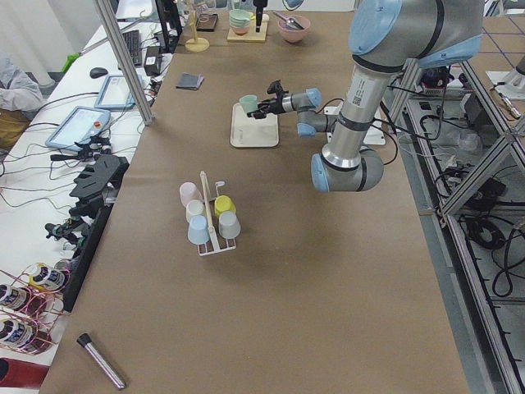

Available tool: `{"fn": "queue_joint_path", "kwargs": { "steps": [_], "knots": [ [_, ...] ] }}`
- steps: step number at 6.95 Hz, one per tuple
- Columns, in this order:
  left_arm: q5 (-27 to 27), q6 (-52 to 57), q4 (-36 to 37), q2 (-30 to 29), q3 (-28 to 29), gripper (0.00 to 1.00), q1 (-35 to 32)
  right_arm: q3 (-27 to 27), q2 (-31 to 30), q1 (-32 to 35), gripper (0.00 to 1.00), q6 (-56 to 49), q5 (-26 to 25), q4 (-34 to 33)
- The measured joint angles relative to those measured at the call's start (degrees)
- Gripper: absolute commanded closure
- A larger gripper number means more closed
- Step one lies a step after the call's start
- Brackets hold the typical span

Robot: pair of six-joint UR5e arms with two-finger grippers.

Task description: Pick up and place green cup on tray

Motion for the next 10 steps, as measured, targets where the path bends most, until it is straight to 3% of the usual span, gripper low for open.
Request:
{"fn": "queue_joint_path", "kwargs": {
  "steps": [2,4,6,8,10],
  "knots": [
    [1.6,-3.1,0.2,-0.9,3.0,0.67,0.6,-0.8,-3.2,7.5,0.00,-15.1,-1.8,-6.7],
    [1.8,-5.6,0.3,-1.9,4.5,0.67,0.6,-5.5,-3.7,15.6,0.00,-27.7,1.0,-11.6],
    [1.8,-7.7,0.3,-2.8,6.0,0.67,0.7,-9.9,-3.7,19.9,0.00,-30.8,3.7,-12.0],
    [1.7,-10.9,0.4,-3.2,7.1,0.66,0.9,-10.9,-3.2,21.1,0.00,-30.9,3.8,-12.0],
    [1.7,-13.0,0.4,-3.3,7.8,0.53,1.3,-11.3,-3.5,21.8,0.00,-30.5,5.1,-12.0]
  ]
}}
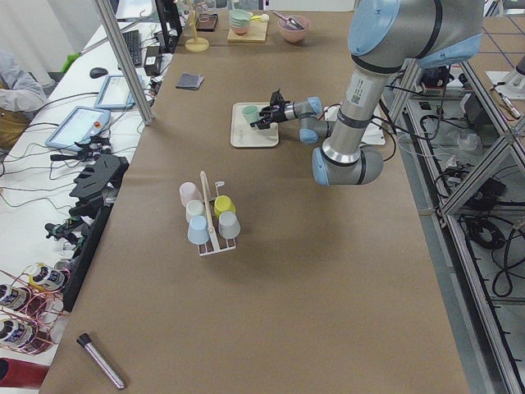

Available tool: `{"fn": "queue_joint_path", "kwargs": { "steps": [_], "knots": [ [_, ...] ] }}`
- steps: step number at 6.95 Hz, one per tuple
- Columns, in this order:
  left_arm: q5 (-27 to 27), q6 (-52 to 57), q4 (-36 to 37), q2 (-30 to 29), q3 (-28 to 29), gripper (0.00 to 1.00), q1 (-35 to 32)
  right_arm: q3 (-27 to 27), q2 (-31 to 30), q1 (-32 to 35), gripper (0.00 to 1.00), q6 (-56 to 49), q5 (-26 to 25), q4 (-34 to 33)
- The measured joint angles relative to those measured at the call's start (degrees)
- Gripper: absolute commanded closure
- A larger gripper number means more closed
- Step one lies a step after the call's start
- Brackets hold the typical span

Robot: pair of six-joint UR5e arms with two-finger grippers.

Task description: Pick up and place green cup on tray

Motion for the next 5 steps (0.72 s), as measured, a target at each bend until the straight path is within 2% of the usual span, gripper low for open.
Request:
{"fn": "queue_joint_path", "kwargs": {
  "steps": [1,2,3,4,5],
  "knots": [
    [0.0,-0.2,0.0,-0.1,0.2,0.38,0.3,-0.1,-0.4,0.8,0.00,0.2,1.3,0.0],
    [0.1,-0.3,0.0,-0.1,0.3,0.34,0.4,-0.1,-0.7,1.3,0.00,0.3,2.1,-0.1],
    [0.1,-0.3,0.0,-0.1,0.4,0.24,0.5,-0.1,-0.9,1.5,0.00,0.3,2.4,-0.1],
    [0.2,-0.3,0.0,-0.1,0.4,0.02,0.7,-0.1,-0.9,1.6,0.00,0.3,2.5,0.0],
    [0.3,-0.3,0.0,0.0,0.4,0.02,0.8,-0.1,-0.9,1.6,0.00,0.2,2.5,0.0]
  ]
}}
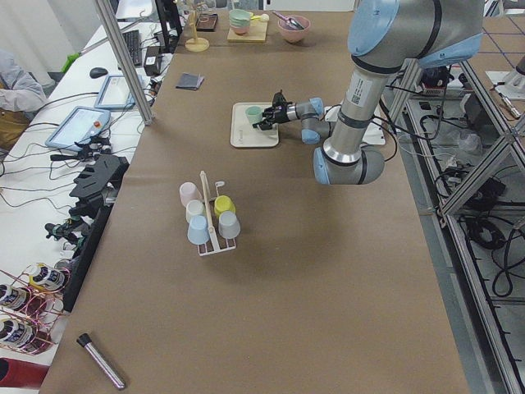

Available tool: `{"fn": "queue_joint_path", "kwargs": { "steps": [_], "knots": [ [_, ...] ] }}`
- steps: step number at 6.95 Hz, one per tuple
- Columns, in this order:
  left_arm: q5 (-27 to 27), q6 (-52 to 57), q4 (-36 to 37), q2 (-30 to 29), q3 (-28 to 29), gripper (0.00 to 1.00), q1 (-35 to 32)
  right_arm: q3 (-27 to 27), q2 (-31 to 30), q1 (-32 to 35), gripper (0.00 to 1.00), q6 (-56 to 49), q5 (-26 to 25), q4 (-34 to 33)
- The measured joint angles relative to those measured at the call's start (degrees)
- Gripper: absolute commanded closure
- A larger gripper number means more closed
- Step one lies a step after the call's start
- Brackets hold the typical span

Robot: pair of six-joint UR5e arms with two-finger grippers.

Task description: Pick up and place green cup on tray

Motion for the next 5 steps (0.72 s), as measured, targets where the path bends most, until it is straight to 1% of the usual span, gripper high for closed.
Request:
{"fn": "queue_joint_path", "kwargs": {
  "steps": [3,4,5],
  "knots": [
    [0.4,0.4,0.1,0.3,-1.6,0.02,0.1,0.0,0.0,0.0,0.00,0.0,0.0,0.0],
    [0.4,0.7,0.1,1.0,-3.7,0.02,0.1,0.1,0.1,0.0,0.00,0.0,0.0,0.0],
    [0.5,1.7,0.1,2.5,-7.5,0.02,0.0,0.1,0.1,0.0,0.00,0.0,0.0,0.0]
  ]
}}
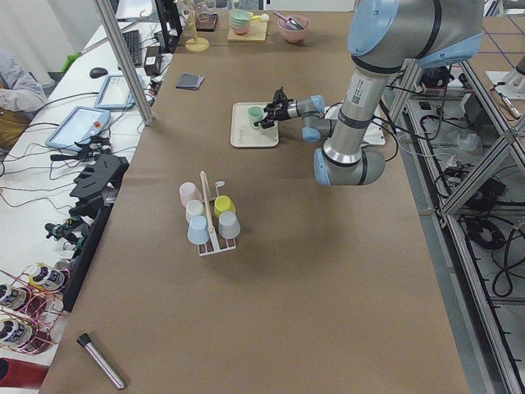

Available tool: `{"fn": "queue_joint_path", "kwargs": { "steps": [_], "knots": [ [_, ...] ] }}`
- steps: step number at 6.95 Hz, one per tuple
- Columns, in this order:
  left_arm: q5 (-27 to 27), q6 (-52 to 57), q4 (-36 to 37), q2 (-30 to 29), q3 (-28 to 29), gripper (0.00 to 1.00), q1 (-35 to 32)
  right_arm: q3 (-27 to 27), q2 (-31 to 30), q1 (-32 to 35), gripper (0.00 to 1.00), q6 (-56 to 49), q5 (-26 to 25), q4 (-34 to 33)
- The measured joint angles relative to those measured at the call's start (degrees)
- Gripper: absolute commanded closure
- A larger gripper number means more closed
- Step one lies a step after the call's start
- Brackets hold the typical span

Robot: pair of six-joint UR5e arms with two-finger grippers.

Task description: Pick up and place green cup on tray

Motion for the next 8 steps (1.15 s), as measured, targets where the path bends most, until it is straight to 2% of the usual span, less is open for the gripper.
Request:
{"fn": "queue_joint_path", "kwargs": {
  "steps": [3,4,5,6,7,8],
  "knots": [
    [-1.1,4.3,-0.2,3.8,-11.4,0.02,-0.4,0.1,0.1,0.0,0.00,0.0,0.0,0.0],
    [-4.0,6.5,0.0,5.2,-16.6,0.02,-0.6,0.1,0.0,0.0,0.00,-0.1,0.0,0.0],
    [-8.8,9.8,1.6,7.3,-23.4,0.02,-0.9,0.1,0.0,0.0,0.00,-0.1,0.0,0.0],
    [-14.4,11.8,7.3,8.8,-30.0,0.02,-2.0,0.0,-0.1,0.0,0.00,-0.1,0.0,0.0],
    [-20.3,12.6,15.8,9.7,-34.9,0.02,-4.4,0.0,-0.1,0.0,0.00,0.0,0.1,0.0],
    [-28.9,13.1,24.0,10.3,-37.8,0.02,-8.6,0.1,-0.2,0.0,0.00,0.0,0.2,0.0]
  ]
}}
